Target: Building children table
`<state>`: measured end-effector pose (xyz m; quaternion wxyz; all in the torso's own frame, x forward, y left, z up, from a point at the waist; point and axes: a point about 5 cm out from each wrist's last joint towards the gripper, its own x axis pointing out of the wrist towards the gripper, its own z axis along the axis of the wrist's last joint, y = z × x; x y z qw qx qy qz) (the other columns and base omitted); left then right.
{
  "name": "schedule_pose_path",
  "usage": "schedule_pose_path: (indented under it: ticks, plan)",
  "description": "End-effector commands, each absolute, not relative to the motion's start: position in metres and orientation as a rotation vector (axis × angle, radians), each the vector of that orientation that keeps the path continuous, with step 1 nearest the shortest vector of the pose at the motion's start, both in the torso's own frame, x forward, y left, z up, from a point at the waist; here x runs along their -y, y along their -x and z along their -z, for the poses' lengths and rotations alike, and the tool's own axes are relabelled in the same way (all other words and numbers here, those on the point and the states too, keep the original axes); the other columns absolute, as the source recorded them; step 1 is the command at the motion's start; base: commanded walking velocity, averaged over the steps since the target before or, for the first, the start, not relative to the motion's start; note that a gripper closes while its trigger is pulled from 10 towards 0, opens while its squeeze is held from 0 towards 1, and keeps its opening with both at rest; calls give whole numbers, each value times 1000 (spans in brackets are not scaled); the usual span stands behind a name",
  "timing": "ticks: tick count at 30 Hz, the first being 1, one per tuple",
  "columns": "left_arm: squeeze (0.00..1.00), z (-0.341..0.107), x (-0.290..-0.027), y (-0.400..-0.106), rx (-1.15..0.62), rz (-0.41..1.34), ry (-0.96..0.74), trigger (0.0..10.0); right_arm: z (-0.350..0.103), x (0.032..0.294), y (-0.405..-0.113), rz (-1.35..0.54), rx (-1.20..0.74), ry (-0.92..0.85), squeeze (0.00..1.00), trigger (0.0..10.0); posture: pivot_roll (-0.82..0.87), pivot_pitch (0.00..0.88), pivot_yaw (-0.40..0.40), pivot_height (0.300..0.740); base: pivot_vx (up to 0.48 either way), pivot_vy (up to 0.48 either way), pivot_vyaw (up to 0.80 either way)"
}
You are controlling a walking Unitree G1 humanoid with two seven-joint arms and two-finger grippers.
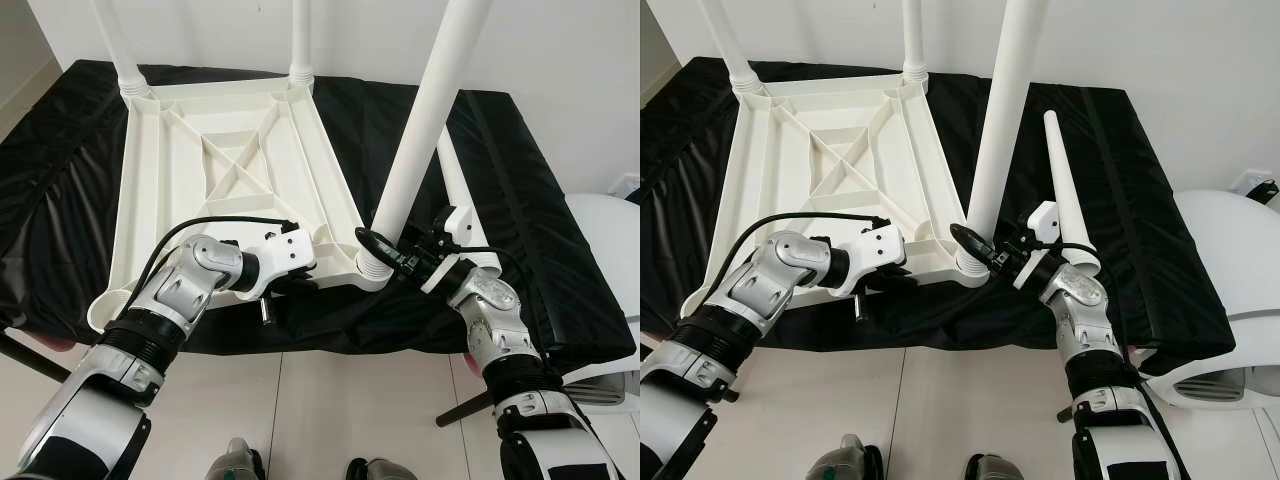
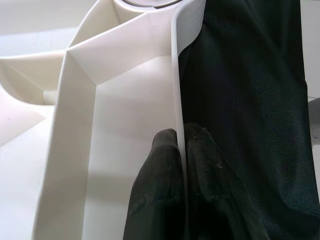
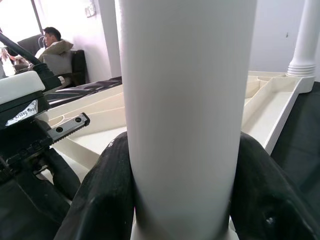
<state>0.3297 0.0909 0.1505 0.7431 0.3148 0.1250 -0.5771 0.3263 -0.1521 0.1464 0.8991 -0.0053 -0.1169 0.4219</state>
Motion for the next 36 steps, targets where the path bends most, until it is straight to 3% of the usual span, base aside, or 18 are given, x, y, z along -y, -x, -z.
schedule_pose_path:
  ticks: [1,36]
  plan:
    - [0,-153,-85,-326,-246,1284,-712,10000,-118,155,-321,-804,112,-6,0,10000,38,93,-3,740,0,0,0]
    - [0,-156,-84,-327,-234,1282,-713,10000,-97,152,-296,-737,96,-5,0,10000,28,85,-2,740,0,0,0]
